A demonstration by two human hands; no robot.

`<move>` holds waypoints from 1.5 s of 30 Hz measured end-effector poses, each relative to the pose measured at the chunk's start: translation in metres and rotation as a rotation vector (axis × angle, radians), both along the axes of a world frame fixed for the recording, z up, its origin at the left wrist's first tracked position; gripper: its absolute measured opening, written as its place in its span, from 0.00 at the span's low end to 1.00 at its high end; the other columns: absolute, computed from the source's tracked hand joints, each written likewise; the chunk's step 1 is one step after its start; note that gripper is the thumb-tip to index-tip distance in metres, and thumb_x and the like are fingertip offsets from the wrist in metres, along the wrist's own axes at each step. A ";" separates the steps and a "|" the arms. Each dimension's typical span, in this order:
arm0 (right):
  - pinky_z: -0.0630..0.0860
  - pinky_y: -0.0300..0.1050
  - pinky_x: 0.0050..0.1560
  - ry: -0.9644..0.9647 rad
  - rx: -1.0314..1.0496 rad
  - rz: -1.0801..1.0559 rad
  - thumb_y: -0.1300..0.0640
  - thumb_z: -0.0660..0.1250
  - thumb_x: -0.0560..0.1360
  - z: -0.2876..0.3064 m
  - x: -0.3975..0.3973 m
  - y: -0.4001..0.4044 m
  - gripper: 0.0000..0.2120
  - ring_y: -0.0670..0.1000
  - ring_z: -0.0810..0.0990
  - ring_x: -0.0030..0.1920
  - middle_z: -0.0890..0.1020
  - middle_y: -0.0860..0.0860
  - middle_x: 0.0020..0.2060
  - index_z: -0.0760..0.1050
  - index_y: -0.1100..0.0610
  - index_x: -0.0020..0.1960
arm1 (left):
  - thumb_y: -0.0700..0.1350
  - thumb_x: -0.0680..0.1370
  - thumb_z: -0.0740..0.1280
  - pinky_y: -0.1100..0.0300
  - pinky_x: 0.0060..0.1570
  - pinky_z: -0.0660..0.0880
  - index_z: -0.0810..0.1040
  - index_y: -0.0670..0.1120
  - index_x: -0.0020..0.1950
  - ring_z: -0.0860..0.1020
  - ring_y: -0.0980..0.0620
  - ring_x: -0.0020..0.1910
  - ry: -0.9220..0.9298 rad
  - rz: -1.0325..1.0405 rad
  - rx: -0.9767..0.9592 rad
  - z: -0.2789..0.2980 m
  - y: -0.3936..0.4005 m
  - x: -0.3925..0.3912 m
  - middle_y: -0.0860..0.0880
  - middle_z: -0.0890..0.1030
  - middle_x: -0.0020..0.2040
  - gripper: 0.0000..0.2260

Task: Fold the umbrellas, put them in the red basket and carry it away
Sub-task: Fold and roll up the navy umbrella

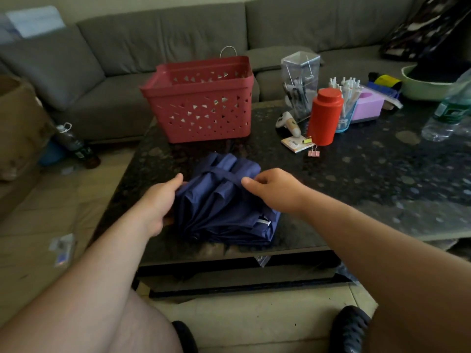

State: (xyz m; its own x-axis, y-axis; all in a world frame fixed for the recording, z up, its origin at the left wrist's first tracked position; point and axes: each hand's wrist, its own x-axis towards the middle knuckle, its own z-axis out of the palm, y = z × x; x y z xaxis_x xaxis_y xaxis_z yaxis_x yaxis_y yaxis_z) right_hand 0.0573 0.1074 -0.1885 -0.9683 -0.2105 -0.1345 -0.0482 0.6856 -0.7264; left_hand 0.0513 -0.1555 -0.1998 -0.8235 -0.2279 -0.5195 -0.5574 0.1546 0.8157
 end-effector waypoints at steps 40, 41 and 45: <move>0.78 0.50 0.60 -0.274 0.869 0.136 0.40 0.65 0.81 -0.003 0.010 0.102 0.13 0.55 0.80 0.57 0.79 0.48 0.50 0.79 0.48 0.56 | 0.61 0.78 0.72 0.46 0.56 0.80 0.35 0.62 0.84 0.79 0.42 0.56 -0.001 -0.516 -0.906 -0.032 0.086 -0.022 0.43 0.75 0.69 0.50; 0.79 0.52 0.59 -0.143 0.854 0.102 0.41 0.66 0.79 -0.001 0.010 0.101 0.09 0.56 0.80 0.56 0.79 0.49 0.51 0.79 0.45 0.54 | 0.63 0.78 0.71 0.45 0.58 0.80 0.35 0.63 0.83 0.79 0.41 0.59 -0.014 -0.516 -0.904 -0.032 0.087 -0.020 0.42 0.74 0.71 0.50; 0.78 0.54 0.53 0.459 0.448 -0.029 0.52 0.67 0.78 0.014 0.008 0.066 0.06 0.59 0.81 0.51 0.81 0.52 0.48 0.82 0.49 0.52 | 0.67 0.77 0.70 0.44 0.60 0.74 0.36 0.63 0.84 0.72 0.38 0.70 -0.020 -0.539 -0.940 -0.033 0.096 -0.012 0.43 0.64 0.77 0.50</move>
State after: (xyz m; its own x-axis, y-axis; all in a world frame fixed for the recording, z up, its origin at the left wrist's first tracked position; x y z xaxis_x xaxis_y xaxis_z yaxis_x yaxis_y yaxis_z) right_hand 0.0656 0.1736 -0.1743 -0.9527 -0.2030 0.2262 -0.2631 0.9236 -0.2788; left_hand 0.0391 -0.0600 -0.2331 -0.9277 -0.1524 -0.3408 -0.2407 0.9419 0.2342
